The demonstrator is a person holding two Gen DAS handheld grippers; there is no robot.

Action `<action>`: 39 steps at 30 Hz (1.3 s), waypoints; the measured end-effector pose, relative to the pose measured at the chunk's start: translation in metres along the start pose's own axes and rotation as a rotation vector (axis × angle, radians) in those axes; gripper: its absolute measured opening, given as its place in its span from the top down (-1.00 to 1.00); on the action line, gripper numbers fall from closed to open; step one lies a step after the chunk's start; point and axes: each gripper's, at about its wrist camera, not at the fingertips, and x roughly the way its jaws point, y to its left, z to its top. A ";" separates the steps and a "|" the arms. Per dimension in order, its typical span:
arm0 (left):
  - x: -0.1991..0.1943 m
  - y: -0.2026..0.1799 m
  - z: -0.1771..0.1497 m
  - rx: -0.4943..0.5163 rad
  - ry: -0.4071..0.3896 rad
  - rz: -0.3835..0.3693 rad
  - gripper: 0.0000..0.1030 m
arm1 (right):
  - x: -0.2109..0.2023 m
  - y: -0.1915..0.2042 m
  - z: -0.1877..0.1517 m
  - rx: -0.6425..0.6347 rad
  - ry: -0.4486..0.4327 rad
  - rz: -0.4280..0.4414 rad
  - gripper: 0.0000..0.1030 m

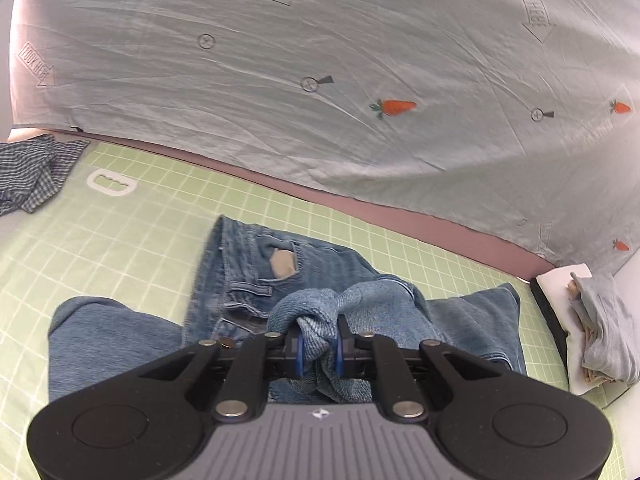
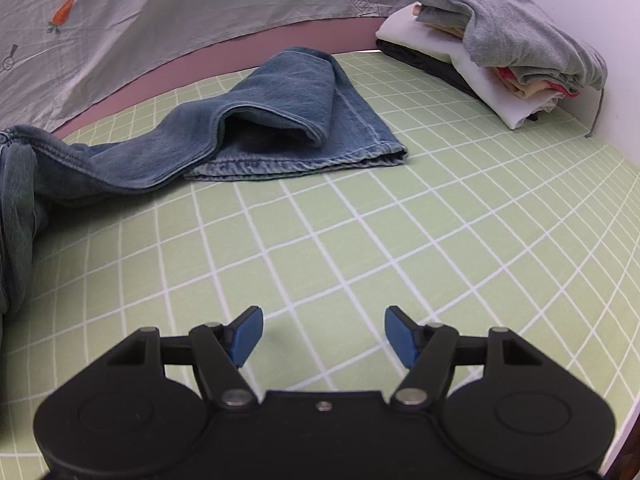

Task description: Fold clothes

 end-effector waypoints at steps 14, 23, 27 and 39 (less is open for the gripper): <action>-0.016 0.171 0.031 -0.152 -0.042 0.175 0.70 | -0.031 0.139 -0.020 0.003 -0.021 0.146 -0.32; -0.011 0.268 0.002 -0.379 0.071 0.319 0.70 | -0.029 0.178 -0.021 0.000 0.034 0.190 -0.32; -0.020 0.279 -0.013 -0.410 0.089 0.293 0.64 | -0.033 0.192 -0.028 -0.015 0.064 0.226 -0.26; -0.054 0.273 -0.026 -0.349 0.081 0.331 0.38 | -0.056 0.228 -0.067 -0.117 0.137 0.401 0.26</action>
